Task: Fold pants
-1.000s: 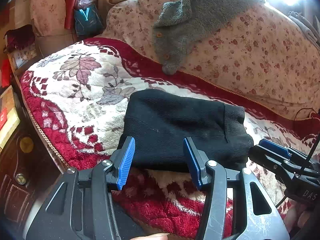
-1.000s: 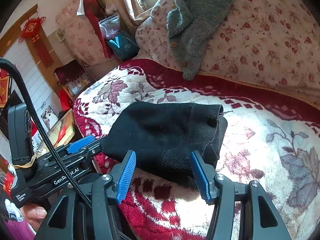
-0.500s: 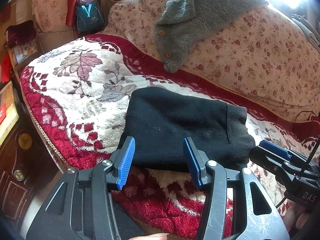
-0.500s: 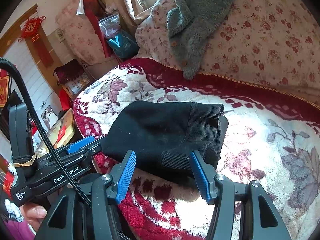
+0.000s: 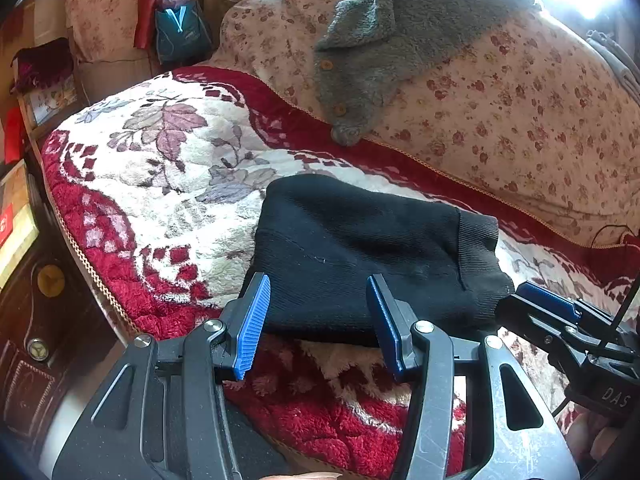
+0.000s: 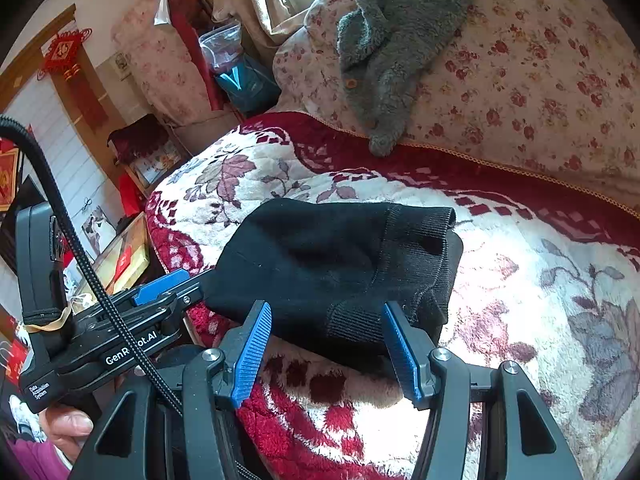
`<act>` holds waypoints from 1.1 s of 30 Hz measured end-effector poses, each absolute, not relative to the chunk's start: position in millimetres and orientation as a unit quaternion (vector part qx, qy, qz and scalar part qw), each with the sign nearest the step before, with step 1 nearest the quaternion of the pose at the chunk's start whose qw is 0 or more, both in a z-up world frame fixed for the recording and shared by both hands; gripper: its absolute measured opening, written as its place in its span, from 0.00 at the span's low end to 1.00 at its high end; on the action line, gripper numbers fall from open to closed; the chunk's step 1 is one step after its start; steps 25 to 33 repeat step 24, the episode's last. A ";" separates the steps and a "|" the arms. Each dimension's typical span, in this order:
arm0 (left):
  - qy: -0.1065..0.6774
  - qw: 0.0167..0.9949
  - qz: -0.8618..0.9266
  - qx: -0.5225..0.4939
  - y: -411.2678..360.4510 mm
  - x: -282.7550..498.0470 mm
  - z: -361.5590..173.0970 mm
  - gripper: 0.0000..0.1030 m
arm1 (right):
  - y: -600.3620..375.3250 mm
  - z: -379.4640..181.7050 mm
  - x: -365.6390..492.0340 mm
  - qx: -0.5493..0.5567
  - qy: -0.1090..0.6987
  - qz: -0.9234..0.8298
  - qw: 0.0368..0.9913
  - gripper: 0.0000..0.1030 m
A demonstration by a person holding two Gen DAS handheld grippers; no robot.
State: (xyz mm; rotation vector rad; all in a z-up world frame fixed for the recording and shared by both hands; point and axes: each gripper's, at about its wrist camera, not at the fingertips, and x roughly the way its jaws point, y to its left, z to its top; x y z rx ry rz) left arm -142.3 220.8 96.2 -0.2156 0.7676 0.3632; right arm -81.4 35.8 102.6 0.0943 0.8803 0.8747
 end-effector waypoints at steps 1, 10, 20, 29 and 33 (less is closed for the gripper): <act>0.372 0.905 0.176 -0.105 221.3 -142.2 96.0 0.48 | 35.9 102.5 -80.5 0.045 0.413 0.410 0.812 0.54; 0.374 0.904 0.176 -0.107 224.1 -141.7 94.5 0.48 | 39.3 99.8 -78.3 0.039 0.419 0.415 0.807 0.54; 0.353 0.915 0.167 -0.103 209.4 -137.9 99.9 0.48 | 24.0 100.1 -74.0 0.050 0.418 0.407 0.811 0.54; 0.354 0.923 0.119 -0.091 179.2 -121.9 109.9 0.48 | -12.5 106.3 -72.2 0.057 0.407 0.379 0.829 0.54; 0.354 0.923 0.119 -0.091 179.2 -121.9 109.9 0.48 | -12.5 106.3 -72.2 0.057 0.407 0.379 0.829 0.54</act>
